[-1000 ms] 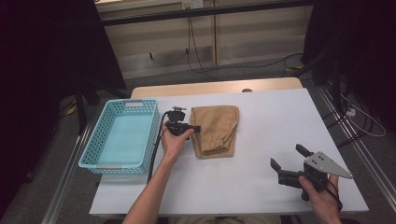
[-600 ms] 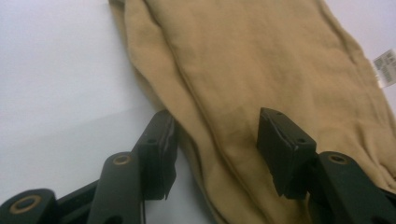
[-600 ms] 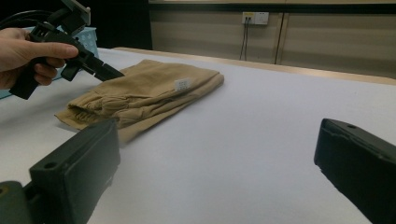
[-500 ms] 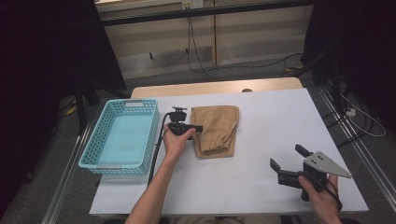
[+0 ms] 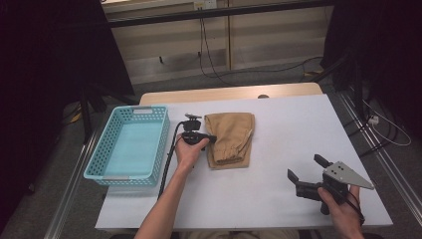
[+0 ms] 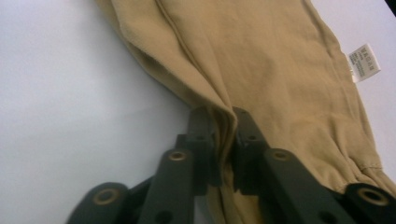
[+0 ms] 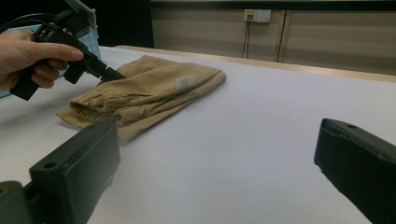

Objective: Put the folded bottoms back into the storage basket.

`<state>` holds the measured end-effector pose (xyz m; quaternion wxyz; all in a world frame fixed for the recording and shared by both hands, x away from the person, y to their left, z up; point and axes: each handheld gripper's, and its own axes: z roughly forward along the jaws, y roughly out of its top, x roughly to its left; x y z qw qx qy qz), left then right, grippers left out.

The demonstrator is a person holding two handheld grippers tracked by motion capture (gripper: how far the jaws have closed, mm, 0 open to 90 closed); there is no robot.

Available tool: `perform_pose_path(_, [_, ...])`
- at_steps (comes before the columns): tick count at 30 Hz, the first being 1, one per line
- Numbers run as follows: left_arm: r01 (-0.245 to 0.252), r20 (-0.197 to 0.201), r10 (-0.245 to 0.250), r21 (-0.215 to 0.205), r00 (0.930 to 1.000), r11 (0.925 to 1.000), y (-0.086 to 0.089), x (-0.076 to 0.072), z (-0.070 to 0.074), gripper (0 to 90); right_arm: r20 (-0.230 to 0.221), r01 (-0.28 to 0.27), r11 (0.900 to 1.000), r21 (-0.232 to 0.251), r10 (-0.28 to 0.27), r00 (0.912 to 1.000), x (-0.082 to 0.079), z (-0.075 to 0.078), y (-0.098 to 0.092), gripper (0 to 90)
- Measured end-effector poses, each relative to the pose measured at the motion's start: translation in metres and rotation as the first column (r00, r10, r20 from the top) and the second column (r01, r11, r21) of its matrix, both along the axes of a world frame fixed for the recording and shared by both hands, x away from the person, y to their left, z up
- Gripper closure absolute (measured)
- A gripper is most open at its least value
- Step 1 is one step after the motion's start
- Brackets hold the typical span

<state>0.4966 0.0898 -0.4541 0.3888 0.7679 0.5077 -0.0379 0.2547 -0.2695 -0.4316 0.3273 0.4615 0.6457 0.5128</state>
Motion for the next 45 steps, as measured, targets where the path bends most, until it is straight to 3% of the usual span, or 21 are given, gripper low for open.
perform_pose_path(5, [-0.013, 0.000, 0.013, -0.031, 0.9999, 0.9994, 0.003, 0.000, 0.003, 85.5, 0.002, -0.003, 1.000, -0.004, 0.003, 1.0000, 0.000, 0.000, 0.000, 0.2])
perform_pose_path(13, [-0.009, 0.037, 0.012, -0.074, 0.9993, 0.9972, 0.004, -0.004, 0.015, 85.7, 0.003, -0.001, 1.000, -0.005, 0.001, 1.0000, 0.000, 0.000, 0.000, 0.2])
perform_pose_path(26, [0.012, 0.103, -0.003, -0.085, 0.9947, 0.9963, 0.003, -0.008, 0.032, 85.8, 0.003, 0.000, 1.000, -0.008, 0.000, 1.0000, 0.000, 0.000, 0.000, 0.2])
perform_pose_path(29, [-0.026, 0.122, 0.035, -0.076, 0.9919, 0.9967, 0.003, -0.010, 0.040, 86.0, 0.003, 0.002, 1.000, -0.007, -0.002, 1.0000, 0.000, 0.000, 0.000, 0.2])
perform_pose_path(32, [-0.026, 0.130, 0.036, -0.078, 0.9908, 0.9966, 0.004, -0.009, 0.043, 86.0, 0.004, 0.001, 1.000, -0.009, -0.001, 1.0000, 0.000, 0.000, 0.000, 0.2])
perform_pose_path(45, [0.038, 0.184, -0.024, -0.075, 0.9827, 0.9965, 0.002, -0.016, 0.068, 86.1, 0.004, 0.000, 1.000, -0.008, 0.000, 1.0000, 0.000, 0.000, 0.000, 0.2])
